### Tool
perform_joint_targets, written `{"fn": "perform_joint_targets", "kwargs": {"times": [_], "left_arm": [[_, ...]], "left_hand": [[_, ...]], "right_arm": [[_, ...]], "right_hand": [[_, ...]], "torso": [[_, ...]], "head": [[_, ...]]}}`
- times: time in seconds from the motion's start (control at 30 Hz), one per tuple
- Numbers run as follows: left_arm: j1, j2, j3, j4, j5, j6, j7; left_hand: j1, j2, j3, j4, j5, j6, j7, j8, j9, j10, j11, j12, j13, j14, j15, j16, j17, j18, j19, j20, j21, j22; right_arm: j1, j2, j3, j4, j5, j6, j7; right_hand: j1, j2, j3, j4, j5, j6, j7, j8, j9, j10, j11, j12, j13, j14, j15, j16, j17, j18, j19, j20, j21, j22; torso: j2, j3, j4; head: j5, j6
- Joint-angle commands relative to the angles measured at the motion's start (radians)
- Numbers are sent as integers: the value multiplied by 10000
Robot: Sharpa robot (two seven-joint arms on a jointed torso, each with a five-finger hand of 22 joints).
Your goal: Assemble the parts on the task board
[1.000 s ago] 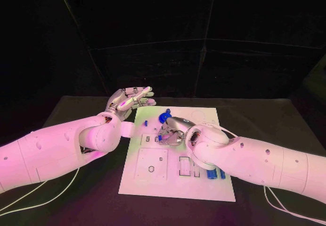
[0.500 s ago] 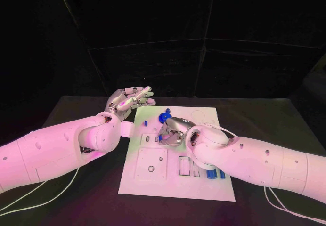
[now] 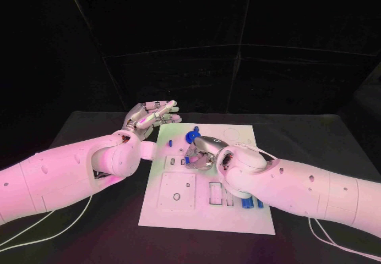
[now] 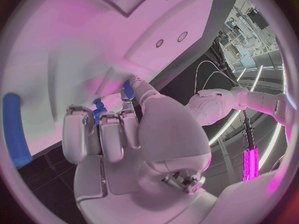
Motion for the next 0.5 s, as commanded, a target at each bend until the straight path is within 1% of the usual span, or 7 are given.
{"fn": "perform_joint_targets", "kwargs": {"times": [0.03,0.1,0.23,0.33,0.5], "left_arm": [[17,2,11,4,-54,136,34],[17,0,11,3,-54,140,31],[17,0,11,1,-54,152,20],[17,-2,10,1,-54,157,15],[17,-8,10,1,-54,161,12]], "left_hand": [[59,2,-31,-44,29,52,-20,-32,-6,49,-16,-34,-13,47,42,-68,8,58,48,15,-40,-8],[59,2,-31,-44,29,52,-20,-32,-6,49,-16,-34,-13,47,42,-68,8,58,48,15,-40,-8],[59,2,-31,-44,29,52,-20,-32,-6,49,-16,-34,-13,47,42,-68,8,58,48,15,-40,-8],[59,2,-31,-44,29,52,-20,-32,-6,49,-16,-34,-13,47,42,-68,8,58,48,15,-40,-8],[59,2,-31,-44,29,52,-20,-32,-6,49,-16,-34,-13,47,42,-68,8,58,48,15,-40,-8]], "right_arm": [[-36,-4,-41,-56,-124,70,-225],[-36,2,-41,-58,-128,11,-199],[-36,21,-41,-67,-132,-97,-154],[-36,31,-41,-71,-133,-121,-139],[-36,33,-41,-64,-133,-191,-111]], "right_hand": [[-112,-24,60,23,-24,-138,31,-69,-16,121,82,-78,1424,947,74,7,2205,-76,-32,83,-38,-19],[-198,-84,40,57,-128,-267,67,-126,-26,107,115,-93,1409,946,103,6,2202,-75,-36,110,-42,-25],[-350,-212,-32,131,-617,-524,123,-208,-18,82,178,-116,1381,946,165,6,2204,-73,-43,176,-48,-30],[-398,-265,-78,163,-721,-591,135,-216,-12,62,192,-136,1359,948,179,9,2212,-71,-47,193,-51,-35],[-432,-306,-119,188,-742,-651,143,-226,-11,44,202,-154,1339,946,188,7,2207,-70,-50,204,-53,-39]], "torso": [[-5,-2,-4],[-2,-2,-3],[-4,1,0],[-4,-1,-2],[-5,-5,-2]], "head": [[-12,2],[-12,2],[-21,8],[-20,7],[-15,-5]]}}
